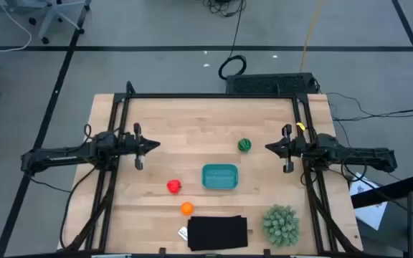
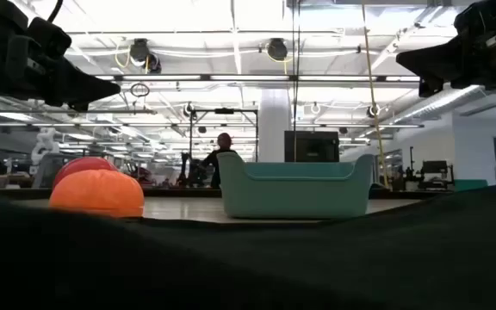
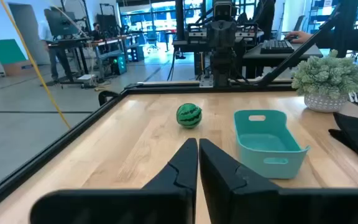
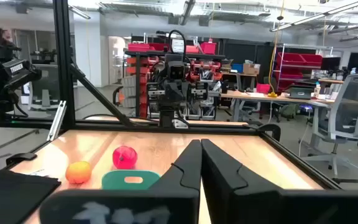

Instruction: Pick and placing Produce into tupperware

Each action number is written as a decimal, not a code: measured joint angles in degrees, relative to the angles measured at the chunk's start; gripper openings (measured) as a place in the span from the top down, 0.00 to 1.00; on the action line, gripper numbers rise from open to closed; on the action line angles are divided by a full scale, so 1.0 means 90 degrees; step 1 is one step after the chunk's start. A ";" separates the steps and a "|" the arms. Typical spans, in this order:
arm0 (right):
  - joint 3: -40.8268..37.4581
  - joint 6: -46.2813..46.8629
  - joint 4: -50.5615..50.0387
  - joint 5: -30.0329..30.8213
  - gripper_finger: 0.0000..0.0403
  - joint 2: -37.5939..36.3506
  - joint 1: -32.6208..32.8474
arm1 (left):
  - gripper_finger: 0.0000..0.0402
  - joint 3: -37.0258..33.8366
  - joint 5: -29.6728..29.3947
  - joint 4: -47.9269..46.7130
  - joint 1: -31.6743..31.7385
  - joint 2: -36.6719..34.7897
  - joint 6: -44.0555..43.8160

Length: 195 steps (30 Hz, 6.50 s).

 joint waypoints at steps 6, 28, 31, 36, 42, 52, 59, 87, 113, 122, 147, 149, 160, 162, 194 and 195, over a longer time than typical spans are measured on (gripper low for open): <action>0.0001 0.0001 0.0002 -0.0001 1.00 0.0000 -0.0002 | 0.95 -0.0001 -0.0001 -0.0001 -0.0002 0.0001 0.0000; 0.0002 0.0002 0.0000 -0.0002 1.00 -0.0002 -0.0002 | 0.95 0.0000 -0.0001 0.0000 -0.0001 0.0001 0.0000; 0.0000 0.0002 0.0000 0.0000 1.00 -0.0001 -0.0002 | 0.95 0.0000 0.0000 0.0001 -0.0002 0.0000 0.0002; 0.0002 0.0000 0.0000 0.0000 1.00 -0.0002 0.0000 | 0.95 0.0000 -0.0001 0.0001 -0.0002 0.0000 0.0001; 0.0002 0.0001 0.0000 -0.0001 1.00 -0.0002 -0.0002 | 0.95 -0.0001 -0.0001 -0.0001 -0.0002 -0.0001 0.0000; 0.0001 0.0000 0.0001 0.0000 1.00 0.0000 -0.0001 | 0.95 0.0001 0.0000 0.0001 -0.0002 0.0001 0.0000; 0.0000 0.0000 0.0002 -0.0002 1.00 -0.0002 0.0000 | 0.95 -0.0001 0.0000 0.0000 -0.0001 0.0000 0.0000; 0.0001 0.0002 0.0002 0.0000 1.00 -0.0002 -0.0002 | 0.95 -0.0001 -0.0001 0.0001 -0.0002 0.0001 0.0000; 0.0001 0.0001 0.0002 -0.0001 1.00 -0.0002 -0.0002 | 0.95 -0.0001 -0.0001 0.0001 -0.0002 -0.0001 0.0000; 0.0001 0.0001 0.0001 0.0000 1.00 0.0000 -0.0001 | 0.95 -0.0001 -0.0001 0.0001 -0.0002 0.0001 0.0000; 0.0001 0.0000 0.0002 -0.0002 1.00 -0.0001 -0.0001 | 0.95 0.0001 -0.0001 0.0001 -0.0002 -0.0001 0.0002; 0.0001 0.0001 0.0001 -0.0001 1.00 -0.0001 -0.0002 | 0.95 -0.0001 -0.0001 0.0001 -0.0002 0.0001 0.0000; 0.0002 0.0000 0.0000 -0.0002 1.00 0.0000 -0.0002 | 0.95 -0.0001 0.0000 -0.0001 0.0000 0.0000 0.0000; 0.0000 0.0000 0.0003 -0.0002 1.00 0.0000 0.0000 | 0.95 0.0001 -0.0001 0.0001 -0.0002 -0.0001 0.0000; 0.0002 0.0002 0.0024 -0.0002 1.00 -0.0002 -0.0001 | 0.95 -0.0001 -0.0006 0.0030 -0.0002 0.0001 -0.0553; 0.0000 0.0002 0.0024 -0.0001 1.00 -0.0002 -0.0001 | 0.95 -0.0001 -0.0008 0.0030 -0.0002 0.0000 -0.0491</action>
